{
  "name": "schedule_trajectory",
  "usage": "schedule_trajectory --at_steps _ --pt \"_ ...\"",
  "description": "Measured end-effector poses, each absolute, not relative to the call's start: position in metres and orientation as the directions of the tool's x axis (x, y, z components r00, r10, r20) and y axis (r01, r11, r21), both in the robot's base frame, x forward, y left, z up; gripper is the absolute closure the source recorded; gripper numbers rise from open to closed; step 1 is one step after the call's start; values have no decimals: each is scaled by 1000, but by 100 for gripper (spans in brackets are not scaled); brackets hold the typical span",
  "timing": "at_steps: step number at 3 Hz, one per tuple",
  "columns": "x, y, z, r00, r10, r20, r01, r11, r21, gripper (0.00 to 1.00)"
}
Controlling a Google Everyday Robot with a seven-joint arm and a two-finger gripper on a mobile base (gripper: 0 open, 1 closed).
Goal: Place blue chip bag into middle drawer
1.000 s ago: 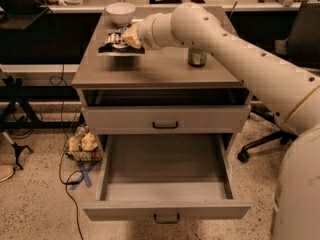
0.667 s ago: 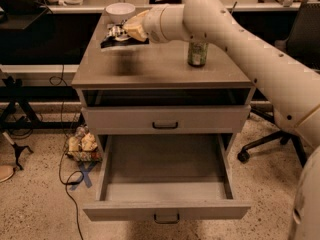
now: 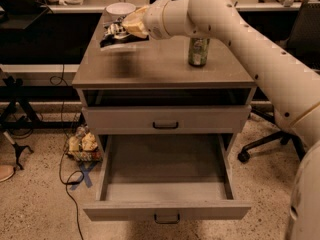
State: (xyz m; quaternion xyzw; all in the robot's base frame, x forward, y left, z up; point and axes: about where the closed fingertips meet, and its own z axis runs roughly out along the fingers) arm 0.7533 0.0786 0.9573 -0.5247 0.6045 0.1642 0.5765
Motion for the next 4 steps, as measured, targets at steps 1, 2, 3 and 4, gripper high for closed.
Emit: schedule_trajectory --at_steps 1,2,3,4 --pt "747 73 956 228 -440 -869 -840 363 -404 100" --pt "712 54 958 277 -402 -872 -854 312 -415 100" --pt "663 35 966 342 -349 -873 -837 309 -452 100" --pt "617 22 960 375 -300 -877 -812 350 -467 100"
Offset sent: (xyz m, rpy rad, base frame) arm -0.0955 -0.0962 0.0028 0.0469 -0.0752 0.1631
